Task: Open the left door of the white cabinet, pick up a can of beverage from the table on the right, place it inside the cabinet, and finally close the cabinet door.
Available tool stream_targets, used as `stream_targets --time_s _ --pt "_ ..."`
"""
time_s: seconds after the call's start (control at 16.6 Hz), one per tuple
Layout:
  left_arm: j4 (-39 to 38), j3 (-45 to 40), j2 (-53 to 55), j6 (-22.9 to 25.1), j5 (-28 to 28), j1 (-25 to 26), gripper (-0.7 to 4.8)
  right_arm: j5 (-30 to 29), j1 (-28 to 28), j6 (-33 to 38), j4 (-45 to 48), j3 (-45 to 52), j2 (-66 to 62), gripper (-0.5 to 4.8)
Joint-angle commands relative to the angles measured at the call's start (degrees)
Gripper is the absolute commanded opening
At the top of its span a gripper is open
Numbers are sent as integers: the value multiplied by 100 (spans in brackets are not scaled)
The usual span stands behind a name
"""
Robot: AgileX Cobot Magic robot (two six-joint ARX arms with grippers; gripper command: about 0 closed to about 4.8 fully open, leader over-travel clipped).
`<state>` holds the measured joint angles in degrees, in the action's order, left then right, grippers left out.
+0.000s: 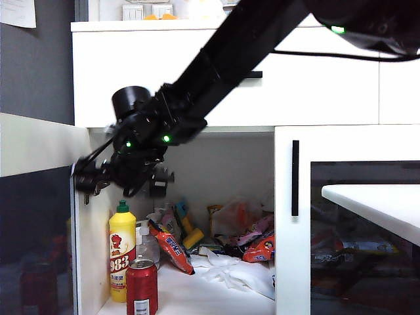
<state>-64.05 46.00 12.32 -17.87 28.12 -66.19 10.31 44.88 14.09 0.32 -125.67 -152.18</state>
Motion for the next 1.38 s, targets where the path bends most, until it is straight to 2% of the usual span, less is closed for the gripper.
stream_targets --time_s 0.06,0.42,0.54,0.72,1.02,1.26,1.38 --pt "151 7 9 -20 15 -2 458 522 140 -229 -1976 -31 271 479" --pt "549 13 9 101 -39 -2 463 664 201 -518 -4697 -28 1084 479" --pt "680 20 9 94 -219 -2 462 828 247 -848 -5125 -28 1370 426" --pt "907 22 9 136 -459 -2 462 1231 249 -966 -6105 -28 2299 427" --pt "1672 22 9 337 -953 -2 462 1268 354 -962 -6258 -28 4376 427" --pt "1744 7 13 1108 -866 -2 462 1233 485 -981 -6605 -28 6238 427" --pt "1746 4 15 1204 -649 -2 462 1255 616 -981 -7023 -26 7136 427"
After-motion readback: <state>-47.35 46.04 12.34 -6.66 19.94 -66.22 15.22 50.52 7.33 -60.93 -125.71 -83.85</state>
